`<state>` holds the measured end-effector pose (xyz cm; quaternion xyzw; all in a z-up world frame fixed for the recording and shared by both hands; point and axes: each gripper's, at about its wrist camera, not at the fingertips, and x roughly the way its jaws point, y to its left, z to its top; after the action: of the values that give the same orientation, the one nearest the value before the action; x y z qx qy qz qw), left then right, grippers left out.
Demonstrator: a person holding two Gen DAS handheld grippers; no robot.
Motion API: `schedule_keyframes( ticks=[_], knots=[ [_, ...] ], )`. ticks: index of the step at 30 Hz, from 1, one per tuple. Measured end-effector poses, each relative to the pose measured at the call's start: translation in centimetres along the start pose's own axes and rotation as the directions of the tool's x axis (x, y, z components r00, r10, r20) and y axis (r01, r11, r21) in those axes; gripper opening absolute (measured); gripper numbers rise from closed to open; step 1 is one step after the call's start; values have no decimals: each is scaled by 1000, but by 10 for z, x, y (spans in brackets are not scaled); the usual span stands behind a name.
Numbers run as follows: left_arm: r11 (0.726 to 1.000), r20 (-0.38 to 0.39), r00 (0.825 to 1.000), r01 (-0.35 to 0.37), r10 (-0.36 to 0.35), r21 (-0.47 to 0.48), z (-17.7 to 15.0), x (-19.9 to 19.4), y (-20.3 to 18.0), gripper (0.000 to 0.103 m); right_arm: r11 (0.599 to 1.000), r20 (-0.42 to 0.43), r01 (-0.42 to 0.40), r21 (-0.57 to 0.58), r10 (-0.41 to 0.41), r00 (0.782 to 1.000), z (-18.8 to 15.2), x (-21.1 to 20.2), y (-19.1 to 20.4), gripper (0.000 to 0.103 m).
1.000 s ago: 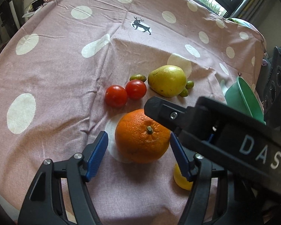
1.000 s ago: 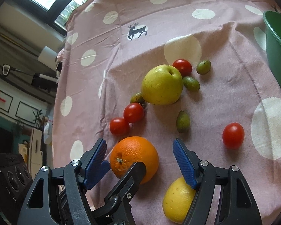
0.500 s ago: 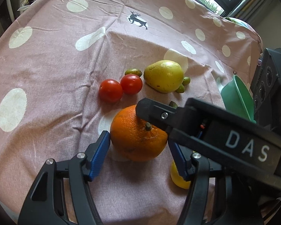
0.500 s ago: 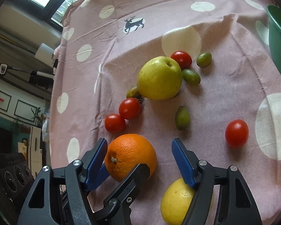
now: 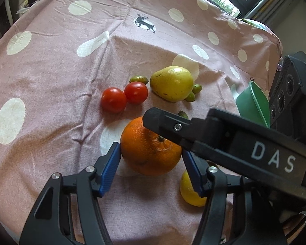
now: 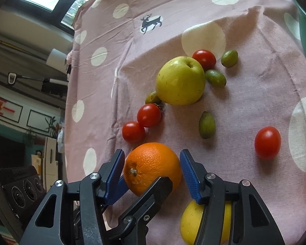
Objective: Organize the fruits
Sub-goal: 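Close the right gripper on the orange and lift it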
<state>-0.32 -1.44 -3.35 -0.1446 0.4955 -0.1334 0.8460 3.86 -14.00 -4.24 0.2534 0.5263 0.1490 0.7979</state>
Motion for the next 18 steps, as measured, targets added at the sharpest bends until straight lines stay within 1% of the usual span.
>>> schedule_keyframes(
  ticks=[4, 8, 14, 18],
  knots=[
    [999, 26, 1000, 10, -11, 31, 0, -1, -11, 61, 1000, 28, -10, -2, 10, 1000, 0, -11, -4, 59],
    [998, 9, 1000, 29, -30, 46, 0, 7, -19, 62, 1000, 44, 5, 16, -6, 999, 1, -19, -15, 59],
    [997, -6, 999, 34, -33, 65, 0, 13, -24, 62, 999, 17, 32, 43, -33, 999, 3, -19, -26, 59],
    [997, -6, 999, 43, -43, 60, 0, 12, -20, 63, 999, 17, 35, 36, -36, 999, 2, -19, -23, 59]
  ],
)
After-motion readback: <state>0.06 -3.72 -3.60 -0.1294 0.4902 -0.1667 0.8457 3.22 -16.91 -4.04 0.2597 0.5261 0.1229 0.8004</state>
